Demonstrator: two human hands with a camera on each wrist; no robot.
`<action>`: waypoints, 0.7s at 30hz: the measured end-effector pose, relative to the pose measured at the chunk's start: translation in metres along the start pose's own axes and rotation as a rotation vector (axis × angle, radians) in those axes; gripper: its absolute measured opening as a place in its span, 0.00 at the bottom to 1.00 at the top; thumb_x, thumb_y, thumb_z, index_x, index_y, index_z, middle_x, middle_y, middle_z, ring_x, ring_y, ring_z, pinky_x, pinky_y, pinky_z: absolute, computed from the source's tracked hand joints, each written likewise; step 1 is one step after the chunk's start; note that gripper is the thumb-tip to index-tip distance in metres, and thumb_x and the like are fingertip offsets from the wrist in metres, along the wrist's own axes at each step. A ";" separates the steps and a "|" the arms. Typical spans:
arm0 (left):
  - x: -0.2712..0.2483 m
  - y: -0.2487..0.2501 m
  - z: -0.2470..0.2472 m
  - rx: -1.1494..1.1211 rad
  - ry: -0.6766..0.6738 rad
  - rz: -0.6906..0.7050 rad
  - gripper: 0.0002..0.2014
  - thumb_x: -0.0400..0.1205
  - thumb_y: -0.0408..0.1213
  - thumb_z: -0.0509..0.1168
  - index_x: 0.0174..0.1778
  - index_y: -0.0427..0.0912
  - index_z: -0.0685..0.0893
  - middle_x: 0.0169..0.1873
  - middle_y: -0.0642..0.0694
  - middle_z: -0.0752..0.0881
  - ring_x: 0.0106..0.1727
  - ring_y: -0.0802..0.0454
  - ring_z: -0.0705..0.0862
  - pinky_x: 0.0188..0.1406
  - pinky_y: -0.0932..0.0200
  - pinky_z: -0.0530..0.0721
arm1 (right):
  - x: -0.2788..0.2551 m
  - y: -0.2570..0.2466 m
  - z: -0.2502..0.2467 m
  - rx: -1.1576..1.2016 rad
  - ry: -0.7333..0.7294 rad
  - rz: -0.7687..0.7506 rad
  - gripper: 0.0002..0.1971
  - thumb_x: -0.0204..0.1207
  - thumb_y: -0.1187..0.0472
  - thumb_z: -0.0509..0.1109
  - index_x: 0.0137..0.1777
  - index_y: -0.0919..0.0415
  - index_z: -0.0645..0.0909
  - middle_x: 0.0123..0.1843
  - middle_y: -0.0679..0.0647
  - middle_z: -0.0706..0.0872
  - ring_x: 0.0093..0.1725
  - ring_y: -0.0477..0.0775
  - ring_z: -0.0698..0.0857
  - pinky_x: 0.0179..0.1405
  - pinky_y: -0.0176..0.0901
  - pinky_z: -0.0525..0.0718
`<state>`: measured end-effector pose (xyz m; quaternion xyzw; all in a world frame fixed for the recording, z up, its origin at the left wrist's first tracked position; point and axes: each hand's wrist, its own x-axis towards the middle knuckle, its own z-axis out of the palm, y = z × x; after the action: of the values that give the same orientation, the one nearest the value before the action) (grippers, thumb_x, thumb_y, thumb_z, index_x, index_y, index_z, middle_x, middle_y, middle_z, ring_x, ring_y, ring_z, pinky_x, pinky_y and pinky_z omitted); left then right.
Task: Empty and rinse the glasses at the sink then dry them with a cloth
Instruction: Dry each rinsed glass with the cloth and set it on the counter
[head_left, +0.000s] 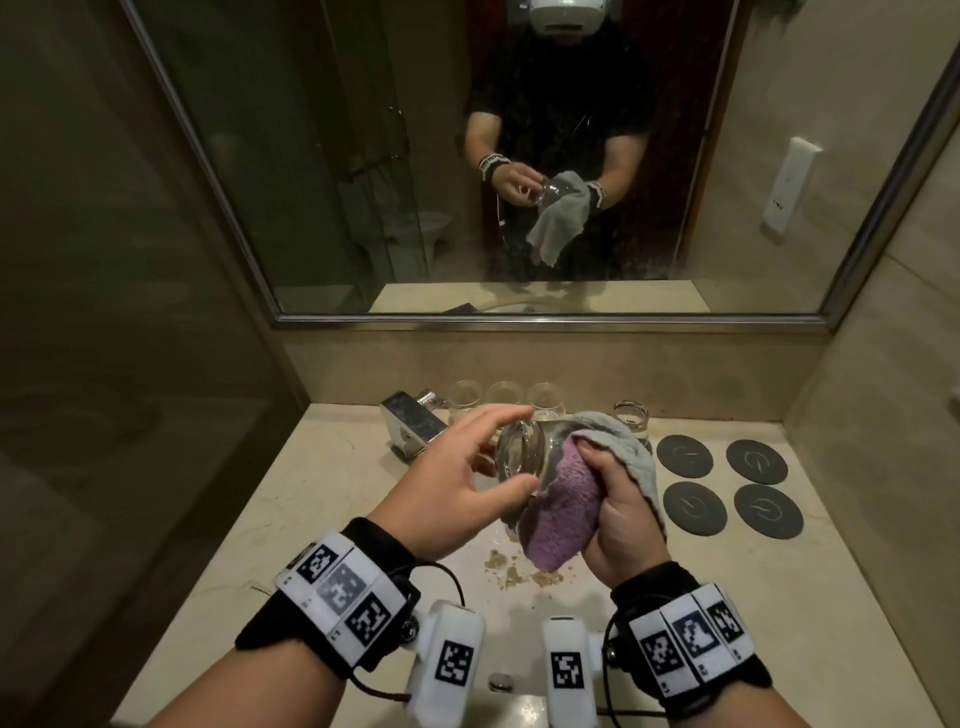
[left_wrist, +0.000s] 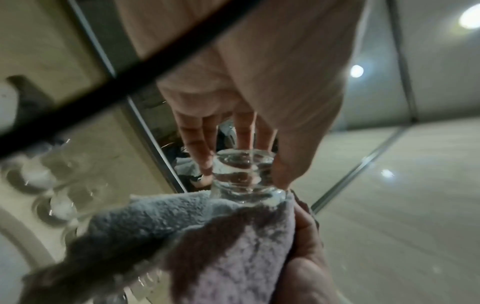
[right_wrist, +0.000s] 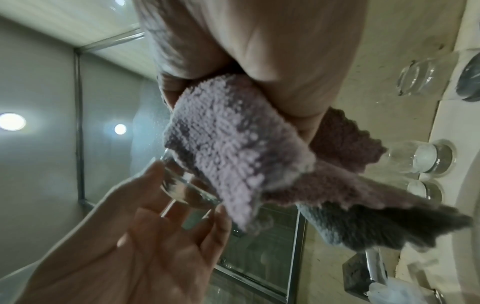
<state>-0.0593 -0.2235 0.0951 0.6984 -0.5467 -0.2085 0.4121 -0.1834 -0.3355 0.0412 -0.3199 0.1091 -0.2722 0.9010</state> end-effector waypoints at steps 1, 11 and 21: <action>0.000 -0.002 0.000 -0.008 -0.003 0.013 0.29 0.80 0.44 0.72 0.77 0.57 0.72 0.66 0.62 0.77 0.57 0.61 0.82 0.55 0.64 0.84 | 0.000 -0.001 0.000 0.013 -0.013 -0.007 0.32 0.41 0.45 0.89 0.47 0.60 0.92 0.51 0.64 0.91 0.49 0.61 0.90 0.49 0.55 0.89; -0.005 -0.002 -0.002 0.026 0.052 -0.017 0.26 0.79 0.47 0.72 0.73 0.55 0.76 0.63 0.62 0.80 0.53 0.61 0.83 0.50 0.65 0.84 | -0.005 0.005 0.006 0.039 0.119 0.042 0.53 0.37 0.48 0.92 0.65 0.68 0.80 0.65 0.73 0.83 0.61 0.70 0.81 0.71 0.77 0.69; 0.001 -0.004 0.007 -0.123 0.107 -0.110 0.36 0.67 0.61 0.75 0.71 0.58 0.76 0.61 0.55 0.85 0.59 0.57 0.87 0.60 0.50 0.86 | -0.014 0.000 -0.005 -0.348 -0.008 -0.245 0.18 0.59 0.50 0.84 0.50 0.49 0.90 0.55 0.54 0.91 0.56 0.51 0.88 0.62 0.54 0.84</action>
<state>-0.0615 -0.2263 0.0882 0.7108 -0.4710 -0.2263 0.4708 -0.1967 -0.3305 0.0374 -0.4826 0.1108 -0.3556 0.7927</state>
